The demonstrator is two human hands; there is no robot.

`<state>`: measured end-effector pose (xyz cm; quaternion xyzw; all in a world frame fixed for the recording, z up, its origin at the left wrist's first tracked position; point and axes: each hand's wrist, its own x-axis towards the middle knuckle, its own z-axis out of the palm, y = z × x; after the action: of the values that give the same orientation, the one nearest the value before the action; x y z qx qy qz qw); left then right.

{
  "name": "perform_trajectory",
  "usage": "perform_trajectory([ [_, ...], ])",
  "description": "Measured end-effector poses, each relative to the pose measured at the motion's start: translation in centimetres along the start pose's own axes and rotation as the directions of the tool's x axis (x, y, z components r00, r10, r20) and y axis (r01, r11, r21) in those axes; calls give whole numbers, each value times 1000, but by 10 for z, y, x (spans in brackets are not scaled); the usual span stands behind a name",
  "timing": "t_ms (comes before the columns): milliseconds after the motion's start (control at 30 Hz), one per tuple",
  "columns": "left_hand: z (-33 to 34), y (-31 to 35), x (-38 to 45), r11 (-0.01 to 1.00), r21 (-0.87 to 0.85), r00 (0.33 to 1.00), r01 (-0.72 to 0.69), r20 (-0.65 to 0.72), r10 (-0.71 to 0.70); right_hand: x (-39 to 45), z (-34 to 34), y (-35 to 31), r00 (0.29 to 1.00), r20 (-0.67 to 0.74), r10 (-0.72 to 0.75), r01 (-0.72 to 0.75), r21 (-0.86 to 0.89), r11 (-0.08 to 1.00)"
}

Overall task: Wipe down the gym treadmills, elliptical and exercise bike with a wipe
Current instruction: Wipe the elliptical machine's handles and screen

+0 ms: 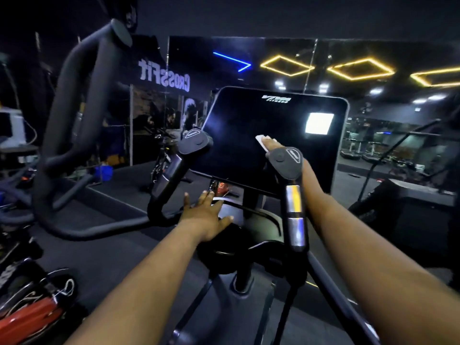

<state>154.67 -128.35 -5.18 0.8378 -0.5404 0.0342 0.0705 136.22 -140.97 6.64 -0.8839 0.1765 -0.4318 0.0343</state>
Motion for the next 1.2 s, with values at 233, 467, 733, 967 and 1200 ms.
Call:
perform_trajectory([
  [233, 6, -10, 18, 988, -134, 993, 79, 94, -67, 82, 35, 5, 945, 248, -215, 284, -290, 914],
  [467, 10, -15, 27, 990, -106, 987, 96, 135, -82, 96, 113, -16, 709, 652, -268, 633, -420, 651],
  [733, 11, -21, 45, 987, -116, 990, 107, 99, -96, 119, 118, -2, 826, 548, -133, 508, -621, 597],
  [967, 11, -24, 51, 984, -145, 991, 104, 103, -90, 95, 138, -32, 570, 784, -247, 731, -346, 588],
  [1200, 14, -25, 49, 982, -156, 992, 107, 85, -94, 178, 106, -11, 795, 605, -44, 507, -624, 595],
])
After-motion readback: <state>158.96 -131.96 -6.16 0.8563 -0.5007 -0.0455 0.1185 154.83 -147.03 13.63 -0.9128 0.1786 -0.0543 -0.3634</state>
